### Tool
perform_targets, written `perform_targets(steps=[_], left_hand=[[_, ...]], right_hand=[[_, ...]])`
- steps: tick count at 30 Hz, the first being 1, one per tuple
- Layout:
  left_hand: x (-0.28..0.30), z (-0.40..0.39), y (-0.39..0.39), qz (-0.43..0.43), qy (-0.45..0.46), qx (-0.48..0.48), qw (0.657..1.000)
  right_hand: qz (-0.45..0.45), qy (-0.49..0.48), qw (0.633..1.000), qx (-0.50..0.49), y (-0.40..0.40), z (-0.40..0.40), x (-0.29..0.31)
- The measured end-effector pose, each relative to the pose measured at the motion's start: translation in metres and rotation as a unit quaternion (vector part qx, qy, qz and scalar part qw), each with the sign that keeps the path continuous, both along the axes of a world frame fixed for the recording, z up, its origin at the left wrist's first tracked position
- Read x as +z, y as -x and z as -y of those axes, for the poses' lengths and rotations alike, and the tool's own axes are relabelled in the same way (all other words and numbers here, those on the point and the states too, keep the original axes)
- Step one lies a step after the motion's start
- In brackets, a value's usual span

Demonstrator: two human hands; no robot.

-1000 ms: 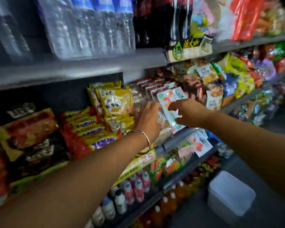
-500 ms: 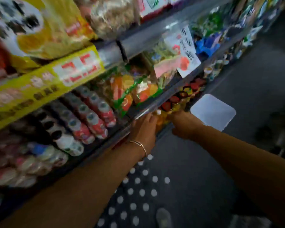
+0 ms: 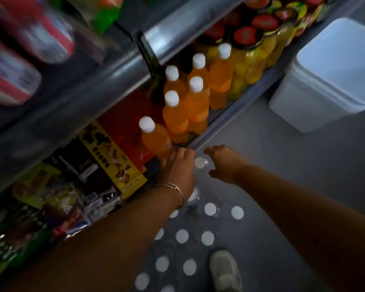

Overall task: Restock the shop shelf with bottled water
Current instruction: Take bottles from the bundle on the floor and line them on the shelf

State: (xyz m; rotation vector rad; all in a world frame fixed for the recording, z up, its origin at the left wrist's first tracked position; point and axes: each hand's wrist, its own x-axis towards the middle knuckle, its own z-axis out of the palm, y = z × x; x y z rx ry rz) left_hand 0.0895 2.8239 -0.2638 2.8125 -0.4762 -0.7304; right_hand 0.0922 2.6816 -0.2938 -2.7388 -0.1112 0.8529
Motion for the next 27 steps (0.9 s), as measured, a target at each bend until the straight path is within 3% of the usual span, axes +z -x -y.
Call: perform_targets(steps=[7, 14, 21, 27], left_hand=[[-0.064, -0.004, -0.010, -0.023, -0.002, 0.029, 0.999], [-0.077, -0.006, -0.017, -0.023, -0.016, 0.020, 0.999], [-0.056, -0.007, -0.013, -0.005, -0.018, 0.008, 1.000], [0.020, 0.002, -0.008, -0.006, -0.036, -0.016, 0.999]], right_hand=[[-0.015, -0.065, 0.996, -0.063, -0.004, -0.007, -0.094], [0.009, -0.109, 0.987, -0.113, -0.011, -0.016, -0.114], [0.010, -0.119, 0.984, -0.132, -0.002, -0.005, -0.077], [0.026, -0.131, 0.984, -0.121, 0.007, 0.010, 0.026]])
